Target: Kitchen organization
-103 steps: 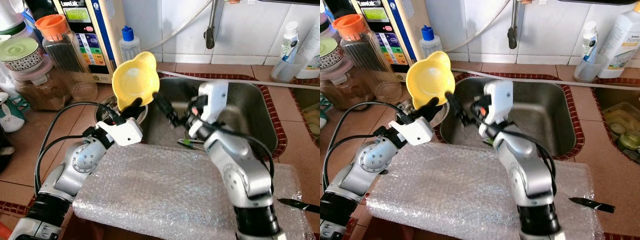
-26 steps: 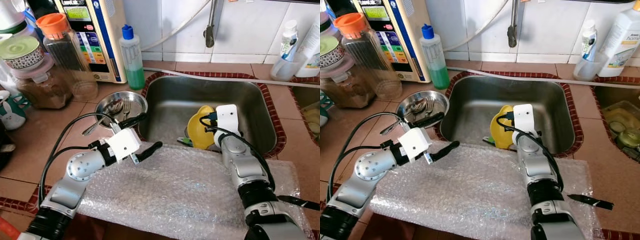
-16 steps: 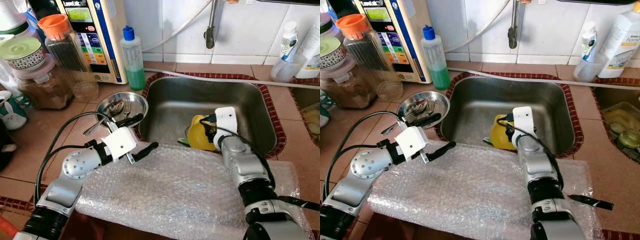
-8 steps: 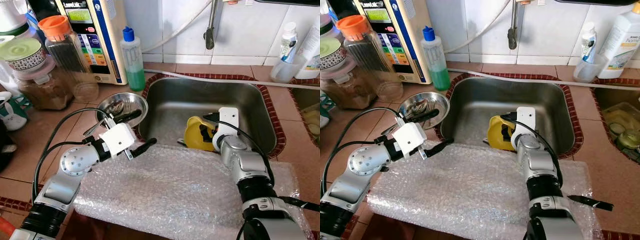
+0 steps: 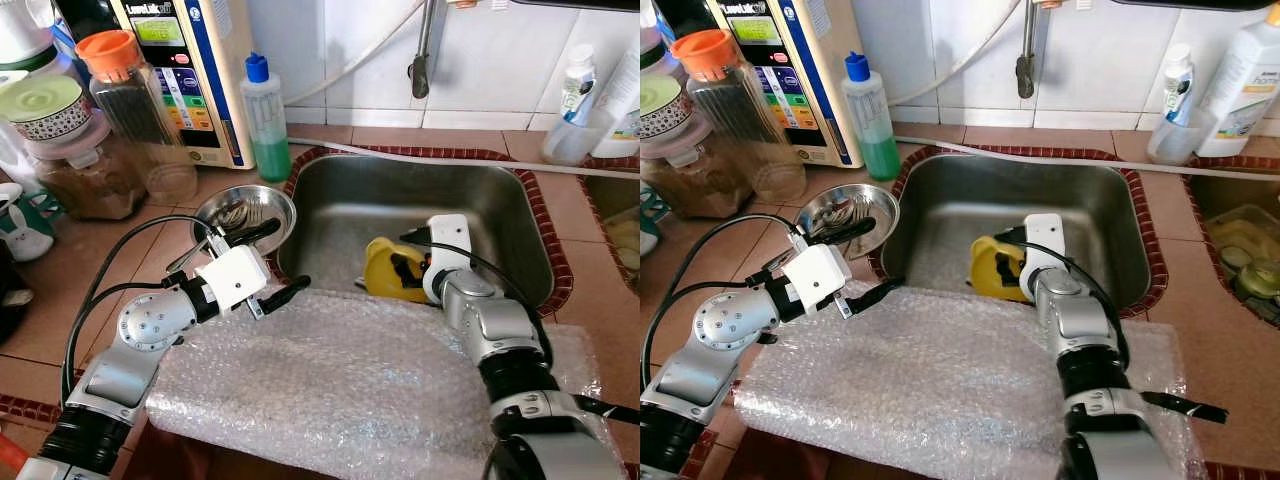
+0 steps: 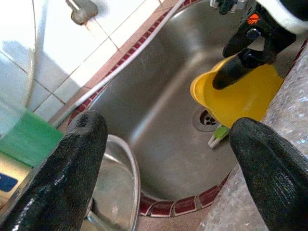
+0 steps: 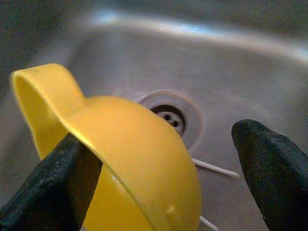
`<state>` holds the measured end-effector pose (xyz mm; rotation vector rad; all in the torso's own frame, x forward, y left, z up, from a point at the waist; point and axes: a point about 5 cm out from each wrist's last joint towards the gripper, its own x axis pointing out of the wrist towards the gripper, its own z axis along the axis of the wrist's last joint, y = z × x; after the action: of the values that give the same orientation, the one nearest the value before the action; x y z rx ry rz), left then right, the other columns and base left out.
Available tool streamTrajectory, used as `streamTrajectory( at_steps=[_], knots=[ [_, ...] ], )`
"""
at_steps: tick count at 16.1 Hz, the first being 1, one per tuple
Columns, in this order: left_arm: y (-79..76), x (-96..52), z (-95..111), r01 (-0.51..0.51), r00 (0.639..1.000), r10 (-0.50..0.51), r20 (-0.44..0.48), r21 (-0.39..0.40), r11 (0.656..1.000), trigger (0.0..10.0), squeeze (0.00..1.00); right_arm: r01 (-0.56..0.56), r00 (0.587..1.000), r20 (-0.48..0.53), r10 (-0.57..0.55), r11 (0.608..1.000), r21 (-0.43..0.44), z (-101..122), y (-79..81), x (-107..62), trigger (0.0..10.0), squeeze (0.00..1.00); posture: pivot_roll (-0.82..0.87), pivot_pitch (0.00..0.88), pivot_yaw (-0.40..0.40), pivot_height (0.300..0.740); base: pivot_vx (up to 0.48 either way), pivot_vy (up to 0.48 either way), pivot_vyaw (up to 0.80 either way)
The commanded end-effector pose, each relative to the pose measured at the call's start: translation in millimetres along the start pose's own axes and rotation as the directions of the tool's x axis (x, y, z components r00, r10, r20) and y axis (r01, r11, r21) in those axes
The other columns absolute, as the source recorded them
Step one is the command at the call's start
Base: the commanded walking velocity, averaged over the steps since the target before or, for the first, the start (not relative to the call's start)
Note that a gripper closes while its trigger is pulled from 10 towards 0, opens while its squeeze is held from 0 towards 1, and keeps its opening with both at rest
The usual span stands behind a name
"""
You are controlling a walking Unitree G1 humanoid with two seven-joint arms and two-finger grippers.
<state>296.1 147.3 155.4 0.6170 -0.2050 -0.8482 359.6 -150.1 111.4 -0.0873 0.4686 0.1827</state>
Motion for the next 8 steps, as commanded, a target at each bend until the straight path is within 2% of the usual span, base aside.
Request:
streamTrajectory(
  at_steps=[1, 2, 3, 4, 5, 7, 8],
  knots=[
    [6.0, -2.8, -1, -0.007, 1.000, 0.007, -0.016, 0.020, 1.000, 10.0, 1.00, -0.009, 0.996, -0.086, 0.006, 0.999, -0.040, -19, 4.0, 2.3, 10.0, 1.00, -0.16, 0.115, 0.103, 0.740, 0.000, 0.000, 0.00],
    [5.7, -2.4, -1, -0.007, 1.000, 0.007, -0.016, 0.019, 1.000, 10.0, 1.00, 0.056, 0.995, -0.079, -0.061, 0.997, -0.061, -18, -6.2, 2.8, 10.0, 1.00, -0.16, 0.115, 0.102, 0.740, 0.000, 0.000, 0.00],
    [5.4, -2.4, -1, -0.009, 1.000, 0.009, -0.016, 0.020, 1.000, 10.0, 1.00, -0.038, 0.995, -0.095, 0.033, 0.998, -0.048, -19, 0.0, 2.3, 10.0, 1.00, -0.16, 0.116, 0.102, 0.740, 0.000, 0.000, 0.00],
    [5.3, -2.5, -1, -0.010, 1.000, 0.010, -0.017, 0.019, 1.000, 10.0, 1.00, -0.056, 0.994, -0.093, 0.052, 0.998, -0.040, -18, 3.2, 1.7, 10.0, 1.00, -0.16, 0.115, 0.100, 0.740, 0.000, 0.000, 0.00],
    [5.4, -2.7, -1, -0.012, 1.000, 0.012, -0.017, 0.019, 1.000, 10.0, 1.00, 0.020, 0.997, -0.075, -0.022, 0.999, -0.039, -15, -3.3, 2.2, 10.0, 1.00, -0.16, 0.114, 0.096, 0.740, 0.000, 0.000, 0.00],
    [6.6, -3.8, -2, -0.022, 1.000, 0.022, -0.020, 0.018, 1.000, 10.0, 1.00, -0.043, 0.995, -0.088, 0.040, 0.998, -0.037, -17, 5.4, 2.1, 10.0, 1.00, -0.16, 0.112, 0.097, 0.740, 0.000, 0.000, 0.00],
    [7.5, -4.1, -2, -0.027, 0.999, 0.027, -0.021, 0.019, 0.999, 10.0, 1.00, 0.073, 0.991, -0.110, -0.081, 0.995, -0.068, -19, -3.7, 3.4, 10.0, 1.00, -0.15, 0.111, 0.092, 0.740, 0.000, 0.000, 0.00]
  ],
)
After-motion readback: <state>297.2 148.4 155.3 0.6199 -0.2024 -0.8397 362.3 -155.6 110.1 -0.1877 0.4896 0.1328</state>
